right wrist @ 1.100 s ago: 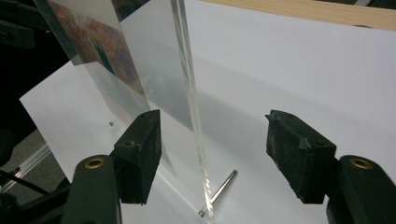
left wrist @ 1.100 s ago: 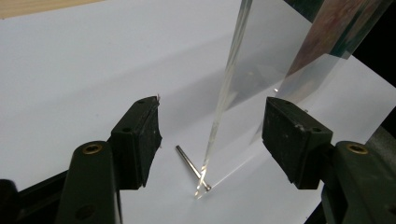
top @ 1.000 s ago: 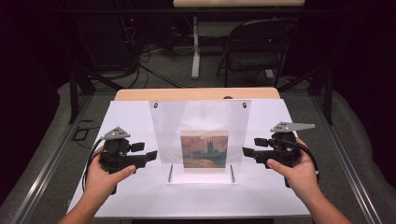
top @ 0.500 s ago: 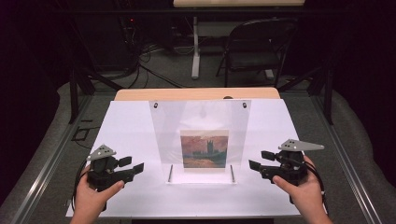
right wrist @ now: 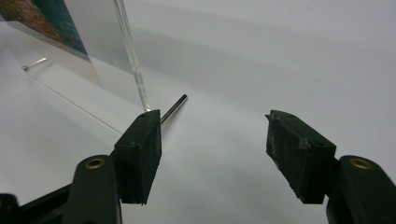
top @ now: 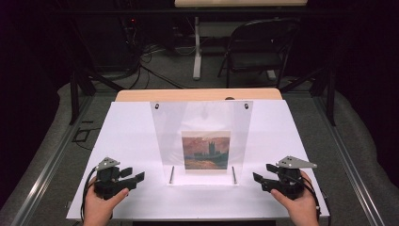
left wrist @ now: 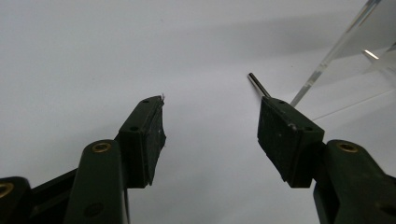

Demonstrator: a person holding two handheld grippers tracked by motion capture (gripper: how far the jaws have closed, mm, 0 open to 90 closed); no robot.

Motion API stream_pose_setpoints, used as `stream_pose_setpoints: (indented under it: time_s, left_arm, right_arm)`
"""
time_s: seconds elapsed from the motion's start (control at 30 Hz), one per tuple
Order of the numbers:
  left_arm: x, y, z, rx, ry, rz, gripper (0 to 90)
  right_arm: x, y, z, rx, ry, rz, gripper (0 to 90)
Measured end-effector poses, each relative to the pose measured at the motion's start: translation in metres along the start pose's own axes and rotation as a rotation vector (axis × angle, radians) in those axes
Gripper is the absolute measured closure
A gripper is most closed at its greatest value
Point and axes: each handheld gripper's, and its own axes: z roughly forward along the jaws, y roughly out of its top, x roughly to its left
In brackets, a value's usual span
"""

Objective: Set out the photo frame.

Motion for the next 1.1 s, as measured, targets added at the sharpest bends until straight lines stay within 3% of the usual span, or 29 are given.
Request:
stream_pose_setpoints:
  time_s: [0.37, 0.5, 0.57, 0.67, 0.7, 0.93, 1.1]
  left_arm:
    - [0.004, -0.009, 0.015, -0.052, 0.037, 0.006, 41.0]
    - [0.004, -0.015, 0.021, -0.044, 0.049, 0.024, 41.0]
    - [0.004, -0.016, 0.023, -0.017, 0.053, 0.039, 41.0]
    - [0.003, -0.017, 0.025, -0.023, 0.058, 0.042, 41.0]
    - [0.003, -0.017, 0.024, -0.005, 0.053, 0.047, 41.1]
    - [0.001, -0.019, 0.028, -0.004, 0.043, 0.061, 41.1]
    - [0.003, -0.019, 0.029, 0.004, 0.024, 0.048, 41.1]
  right_arm:
    - [-0.001, -0.018, 0.017, 0.001, -0.020, 0.006, 35.4]
    - [0.002, -0.023, 0.023, 0.024, -0.013, 0.000, 35.4]
    - [0.004, -0.024, 0.025, 0.031, -0.015, -0.015, 35.4]
    - [0.006, -0.025, 0.027, 0.046, -0.012, -0.031, 35.4]
    - [0.006, -0.026, 0.027, 0.050, -0.010, -0.030, 35.4]
    - [0.004, -0.028, 0.030, 0.052, -0.002, -0.013, 35.9]
    - [0.005, -0.028, 0.030, 0.057, -0.005, -0.018, 36.0]
